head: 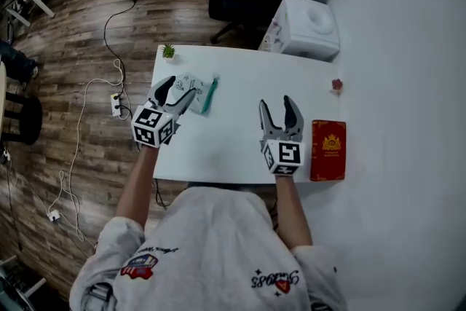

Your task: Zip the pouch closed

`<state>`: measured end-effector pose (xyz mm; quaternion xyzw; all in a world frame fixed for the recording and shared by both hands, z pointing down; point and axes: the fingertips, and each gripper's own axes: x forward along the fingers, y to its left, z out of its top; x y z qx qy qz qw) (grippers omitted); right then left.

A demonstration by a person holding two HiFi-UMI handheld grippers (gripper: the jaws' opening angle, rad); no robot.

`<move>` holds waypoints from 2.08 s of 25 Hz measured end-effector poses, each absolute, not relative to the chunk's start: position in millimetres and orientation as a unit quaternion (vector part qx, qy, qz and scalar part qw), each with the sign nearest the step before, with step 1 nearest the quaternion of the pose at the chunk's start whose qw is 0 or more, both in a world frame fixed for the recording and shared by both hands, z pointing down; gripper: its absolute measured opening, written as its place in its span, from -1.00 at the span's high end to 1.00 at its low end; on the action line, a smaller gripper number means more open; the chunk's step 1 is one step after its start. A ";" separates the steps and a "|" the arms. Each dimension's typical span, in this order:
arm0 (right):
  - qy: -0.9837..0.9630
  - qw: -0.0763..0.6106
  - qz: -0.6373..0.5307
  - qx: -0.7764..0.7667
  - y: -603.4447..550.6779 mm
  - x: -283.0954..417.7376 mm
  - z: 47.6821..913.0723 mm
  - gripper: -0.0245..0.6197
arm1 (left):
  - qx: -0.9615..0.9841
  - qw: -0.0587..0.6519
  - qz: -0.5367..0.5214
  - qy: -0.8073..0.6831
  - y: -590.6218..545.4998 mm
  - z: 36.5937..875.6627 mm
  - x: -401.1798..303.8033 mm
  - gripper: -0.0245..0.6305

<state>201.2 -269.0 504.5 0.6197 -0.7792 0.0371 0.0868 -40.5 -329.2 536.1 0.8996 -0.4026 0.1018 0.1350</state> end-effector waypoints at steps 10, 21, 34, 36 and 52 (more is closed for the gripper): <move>-0.807 0.105 0.053 0.578 -298.0 200.5 529.1 0.12 | 0.887 0.170 0.122 -0.413 -341.7 568.8 -19.9 0.04; -0.816 0.119 0.101 0.556 -307.9 209.9 583.1 0.13 | 0.868 0.217 0.176 -0.411 -344.5 628.4 -1.5 0.04; -0.820 0.141 0.140 0.537 -336.7 228.3 629.4 0.12 | 0.851 0.254 0.210 -0.409 -378.4 679.8 17.9 0.04; -0.819 0.146 0.146 0.536 -339.3 232.4 637.0 0.12 | 0.848 0.257 0.220 -0.407 -383.5 687.5 21.5 0.04; -0.803 0.152 0.189 0.545 -358.0 272.1 675.2 0.16 | 0.817 0.335 0.254 -0.395 -431.2 737.7 58.6 0.04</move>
